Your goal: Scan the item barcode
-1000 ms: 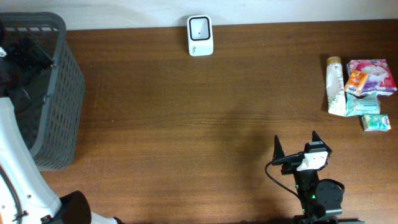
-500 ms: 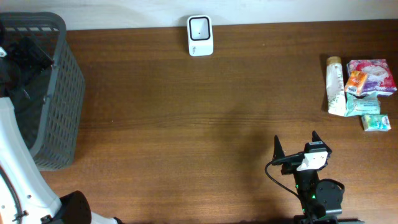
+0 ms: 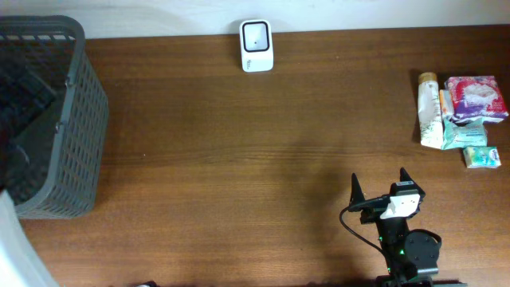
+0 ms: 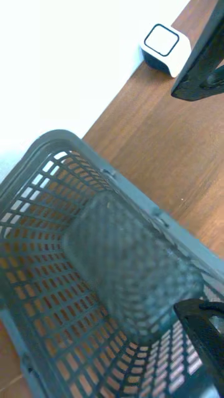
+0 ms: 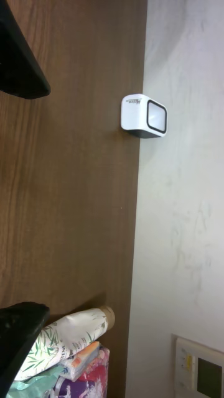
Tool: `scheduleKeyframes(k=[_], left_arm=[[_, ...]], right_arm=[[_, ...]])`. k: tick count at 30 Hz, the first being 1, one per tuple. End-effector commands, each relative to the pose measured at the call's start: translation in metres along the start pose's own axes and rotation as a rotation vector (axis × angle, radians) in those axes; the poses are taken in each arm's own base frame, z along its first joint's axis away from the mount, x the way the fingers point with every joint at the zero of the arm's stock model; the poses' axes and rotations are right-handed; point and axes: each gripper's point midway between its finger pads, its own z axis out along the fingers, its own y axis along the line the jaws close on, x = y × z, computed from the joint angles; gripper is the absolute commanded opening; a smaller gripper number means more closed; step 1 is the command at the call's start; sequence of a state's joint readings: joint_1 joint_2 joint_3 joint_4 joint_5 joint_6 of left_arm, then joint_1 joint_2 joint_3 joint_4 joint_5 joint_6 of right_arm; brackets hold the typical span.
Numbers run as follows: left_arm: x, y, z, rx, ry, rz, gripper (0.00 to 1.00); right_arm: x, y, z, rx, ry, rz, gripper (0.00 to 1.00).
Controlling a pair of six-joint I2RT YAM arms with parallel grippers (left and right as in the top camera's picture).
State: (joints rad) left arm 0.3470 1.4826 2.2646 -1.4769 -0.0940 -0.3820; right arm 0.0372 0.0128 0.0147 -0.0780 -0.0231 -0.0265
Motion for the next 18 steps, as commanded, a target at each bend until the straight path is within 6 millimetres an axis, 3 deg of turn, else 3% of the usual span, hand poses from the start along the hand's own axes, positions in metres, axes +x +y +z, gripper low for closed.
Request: scheduleKeyframes(k=[1,4,6,8,11,13,14,16,18], left_arm=[[0.006,-0.015,-0.036,0.077,-0.052,0.050,0.99],[0.022,-0.053,-0.058,0.212,-0.060,0.143,0.99],[0.036,-0.074,-0.063,0.279,-0.046,0.256,0.99],[0.052,-0.082,-0.059,0.309,-0.026,0.319,0.99],[0.081,-0.078,-0.042,0.322,0.013,0.334,0.99],[0.110,-0.072,-0.023,0.348,0.031,0.336,0.99],[0.119,-0.071,-0.021,0.371,0.026,0.334,0.99],[0.146,-0.052,-0.019,0.369,0.036,0.336,0.99],[0.160,-0.037,-0.023,0.364,0.022,0.333,0.99]], right_arm=[[0.003,-0.004,0.000,0.021,0.002,0.001,0.99],[0.003,-0.004,0.000,0.021,0.002,0.001,0.99],[0.003,-0.004,0.000,0.021,0.002,0.001,0.99],[0.003,-0.004,0.000,0.021,0.002,0.001,0.99],[0.003,-0.004,0.000,0.021,0.002,0.001,0.99],[0.003,-0.004,0.000,0.021,0.002,0.001,0.99],[0.003,-0.004,0.000,0.021,0.002,0.001,0.99],[0.003,-0.004,0.000,0.021,0.002,0.001,0.99],[0.003,-0.004,0.000,0.021,0.002,0.001,0.99]])
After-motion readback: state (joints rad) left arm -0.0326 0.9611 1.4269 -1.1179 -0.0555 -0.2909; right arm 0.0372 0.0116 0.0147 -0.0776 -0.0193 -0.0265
